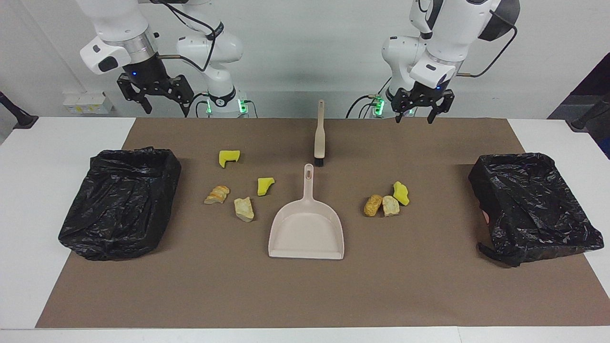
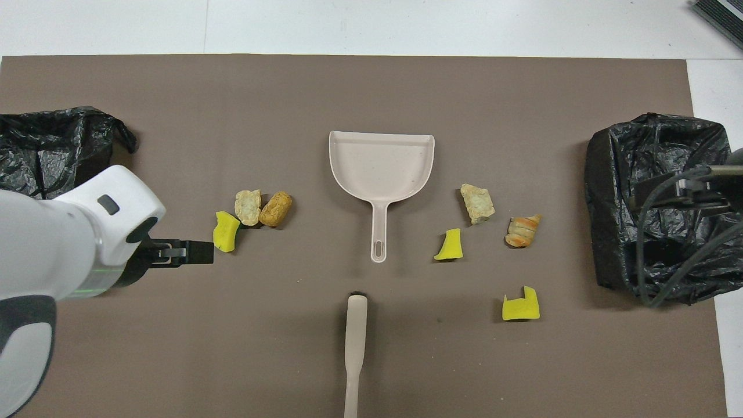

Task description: Sweep and dump trash in bin

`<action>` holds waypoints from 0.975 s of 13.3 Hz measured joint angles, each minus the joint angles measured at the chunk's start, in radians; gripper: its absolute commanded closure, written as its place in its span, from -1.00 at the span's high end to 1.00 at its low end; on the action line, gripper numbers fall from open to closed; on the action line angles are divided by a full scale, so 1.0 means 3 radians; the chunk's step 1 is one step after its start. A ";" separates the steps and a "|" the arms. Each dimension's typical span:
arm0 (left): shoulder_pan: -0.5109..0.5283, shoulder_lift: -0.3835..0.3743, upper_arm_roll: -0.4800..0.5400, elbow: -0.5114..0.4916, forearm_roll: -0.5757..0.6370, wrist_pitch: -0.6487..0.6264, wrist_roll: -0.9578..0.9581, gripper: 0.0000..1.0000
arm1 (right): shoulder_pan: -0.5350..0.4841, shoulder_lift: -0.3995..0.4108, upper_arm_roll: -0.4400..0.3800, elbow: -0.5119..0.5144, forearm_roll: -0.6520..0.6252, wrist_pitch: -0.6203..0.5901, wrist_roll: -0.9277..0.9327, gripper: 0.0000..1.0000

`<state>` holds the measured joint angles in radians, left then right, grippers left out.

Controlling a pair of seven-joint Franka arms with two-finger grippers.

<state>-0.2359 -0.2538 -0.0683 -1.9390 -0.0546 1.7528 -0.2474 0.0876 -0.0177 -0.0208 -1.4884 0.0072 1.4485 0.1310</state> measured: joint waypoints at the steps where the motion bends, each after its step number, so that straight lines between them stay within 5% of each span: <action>1: 0.0075 0.0000 0.0002 0.0050 0.0001 -0.0003 0.0049 1.00 | 0.0076 0.0004 0.0001 -0.0011 -0.0006 0.0061 0.0075 1.00; 7: 0.0101 0.0001 -0.0059 0.0054 0.0000 -0.0158 0.0095 1.00 | 0.0566 0.0282 0.0006 -0.0045 -0.0081 0.0357 0.0595 1.00; 13: -0.0537 -0.0044 -0.0108 -0.0408 -0.0005 -0.0111 -0.0339 1.00 | 0.1105 0.0817 0.0011 -0.0023 -0.0098 0.0845 0.1400 1.00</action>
<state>-0.3971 -0.2670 -0.1008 -2.0614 -0.0562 1.7195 -0.3492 0.4192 0.2274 -0.0176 -1.4952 -0.0221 1.7018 0.5511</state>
